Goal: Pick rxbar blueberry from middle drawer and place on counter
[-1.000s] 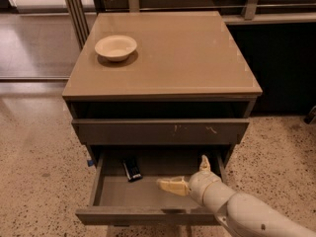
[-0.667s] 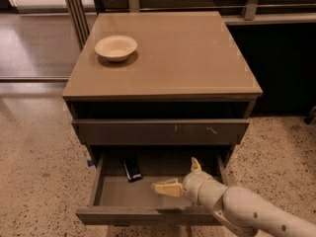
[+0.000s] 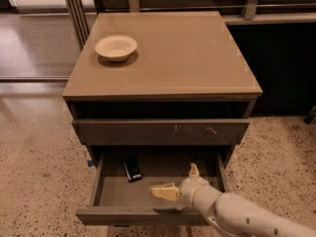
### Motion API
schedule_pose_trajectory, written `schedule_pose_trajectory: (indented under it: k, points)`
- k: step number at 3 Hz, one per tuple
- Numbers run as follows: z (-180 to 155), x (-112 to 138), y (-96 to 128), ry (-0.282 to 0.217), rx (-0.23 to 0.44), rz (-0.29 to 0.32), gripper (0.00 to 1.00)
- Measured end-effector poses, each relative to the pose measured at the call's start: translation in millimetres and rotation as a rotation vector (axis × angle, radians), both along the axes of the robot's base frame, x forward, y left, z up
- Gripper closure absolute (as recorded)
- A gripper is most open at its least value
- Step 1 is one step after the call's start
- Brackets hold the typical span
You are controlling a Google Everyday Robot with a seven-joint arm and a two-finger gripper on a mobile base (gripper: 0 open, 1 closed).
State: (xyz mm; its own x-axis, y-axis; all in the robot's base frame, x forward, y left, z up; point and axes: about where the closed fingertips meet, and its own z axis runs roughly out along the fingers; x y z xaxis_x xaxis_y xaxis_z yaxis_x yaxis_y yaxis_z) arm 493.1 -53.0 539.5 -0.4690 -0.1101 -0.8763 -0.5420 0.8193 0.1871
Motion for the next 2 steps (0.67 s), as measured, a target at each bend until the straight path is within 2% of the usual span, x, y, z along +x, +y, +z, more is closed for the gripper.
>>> schedule_pose_trajectory:
  k: [1, 2]
  points:
    - [-25, 21, -2, -0.010, -0.030, -0.063, 0.00]
    - [-45, 46, 9, -0.025, -0.032, -0.062, 0.00]
